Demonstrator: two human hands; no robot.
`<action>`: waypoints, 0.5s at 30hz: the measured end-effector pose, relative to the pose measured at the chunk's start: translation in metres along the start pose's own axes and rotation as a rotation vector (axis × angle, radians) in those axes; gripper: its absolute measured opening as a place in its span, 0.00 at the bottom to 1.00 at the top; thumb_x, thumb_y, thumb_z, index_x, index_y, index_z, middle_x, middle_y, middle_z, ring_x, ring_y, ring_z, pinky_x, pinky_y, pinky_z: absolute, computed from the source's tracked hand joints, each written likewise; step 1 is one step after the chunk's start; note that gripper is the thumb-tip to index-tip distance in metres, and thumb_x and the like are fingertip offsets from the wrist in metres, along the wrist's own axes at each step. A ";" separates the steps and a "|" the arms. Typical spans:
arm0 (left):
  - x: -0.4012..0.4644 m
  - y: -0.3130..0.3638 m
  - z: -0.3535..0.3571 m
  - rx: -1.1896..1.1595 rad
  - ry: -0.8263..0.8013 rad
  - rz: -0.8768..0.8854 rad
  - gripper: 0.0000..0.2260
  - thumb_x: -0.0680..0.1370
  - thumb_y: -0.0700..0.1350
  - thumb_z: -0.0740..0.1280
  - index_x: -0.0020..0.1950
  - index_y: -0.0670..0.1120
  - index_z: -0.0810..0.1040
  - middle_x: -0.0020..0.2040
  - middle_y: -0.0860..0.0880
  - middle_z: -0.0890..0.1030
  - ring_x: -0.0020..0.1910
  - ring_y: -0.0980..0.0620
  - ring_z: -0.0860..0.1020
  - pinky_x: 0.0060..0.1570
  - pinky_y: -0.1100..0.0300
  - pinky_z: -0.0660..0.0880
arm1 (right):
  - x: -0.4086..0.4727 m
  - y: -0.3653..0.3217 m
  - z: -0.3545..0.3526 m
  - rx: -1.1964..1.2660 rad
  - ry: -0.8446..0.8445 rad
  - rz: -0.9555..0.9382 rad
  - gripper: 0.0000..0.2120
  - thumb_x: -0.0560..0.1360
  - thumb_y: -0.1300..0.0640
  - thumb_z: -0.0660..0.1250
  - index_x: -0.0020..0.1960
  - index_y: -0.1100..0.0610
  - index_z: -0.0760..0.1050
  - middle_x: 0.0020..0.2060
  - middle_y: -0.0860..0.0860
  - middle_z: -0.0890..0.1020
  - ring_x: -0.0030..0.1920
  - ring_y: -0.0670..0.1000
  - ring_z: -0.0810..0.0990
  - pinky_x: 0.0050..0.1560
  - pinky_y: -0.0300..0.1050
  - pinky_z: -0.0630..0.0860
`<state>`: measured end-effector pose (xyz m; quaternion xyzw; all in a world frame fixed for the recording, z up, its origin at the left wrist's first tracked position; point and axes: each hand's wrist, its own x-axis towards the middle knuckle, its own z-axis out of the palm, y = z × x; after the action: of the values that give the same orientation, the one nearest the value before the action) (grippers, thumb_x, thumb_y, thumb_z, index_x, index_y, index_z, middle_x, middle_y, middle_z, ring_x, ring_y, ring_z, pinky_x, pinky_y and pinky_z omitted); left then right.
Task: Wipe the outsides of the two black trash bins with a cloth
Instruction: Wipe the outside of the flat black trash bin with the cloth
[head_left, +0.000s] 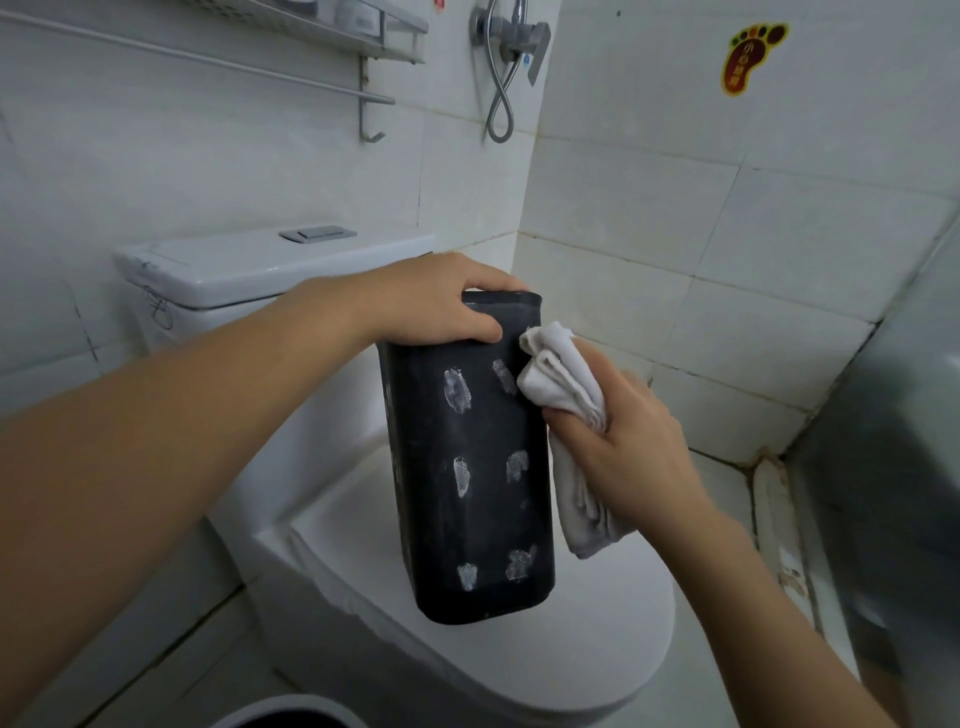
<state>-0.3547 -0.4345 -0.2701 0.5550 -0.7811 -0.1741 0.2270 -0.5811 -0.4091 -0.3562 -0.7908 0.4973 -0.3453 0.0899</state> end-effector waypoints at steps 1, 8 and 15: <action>0.000 0.000 0.000 -0.001 0.000 -0.008 0.21 0.76 0.47 0.68 0.65 0.67 0.75 0.58 0.64 0.80 0.55 0.61 0.79 0.61 0.58 0.75 | -0.003 -0.001 -0.001 -0.068 -0.017 -0.015 0.24 0.77 0.40 0.60 0.71 0.30 0.59 0.49 0.45 0.74 0.46 0.48 0.75 0.42 0.43 0.71; -0.001 -0.001 -0.001 -0.037 0.003 -0.027 0.21 0.76 0.46 0.68 0.64 0.68 0.76 0.56 0.64 0.81 0.53 0.61 0.80 0.57 0.61 0.76 | -0.016 -0.010 0.000 -0.371 0.044 -0.213 0.24 0.77 0.42 0.63 0.71 0.35 0.61 0.45 0.46 0.69 0.30 0.51 0.67 0.27 0.42 0.64; -0.002 0.006 0.003 0.001 -0.003 0.010 0.20 0.76 0.47 0.67 0.64 0.68 0.75 0.57 0.65 0.81 0.53 0.63 0.79 0.59 0.58 0.76 | -0.004 0.002 -0.006 -0.402 0.139 -0.085 0.23 0.75 0.42 0.62 0.68 0.36 0.62 0.47 0.51 0.71 0.32 0.59 0.73 0.31 0.44 0.65</action>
<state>-0.3600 -0.4304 -0.2696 0.5509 -0.7844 -0.1732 0.2265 -0.5869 -0.4054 -0.3544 -0.7874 0.5275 -0.2963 -0.1186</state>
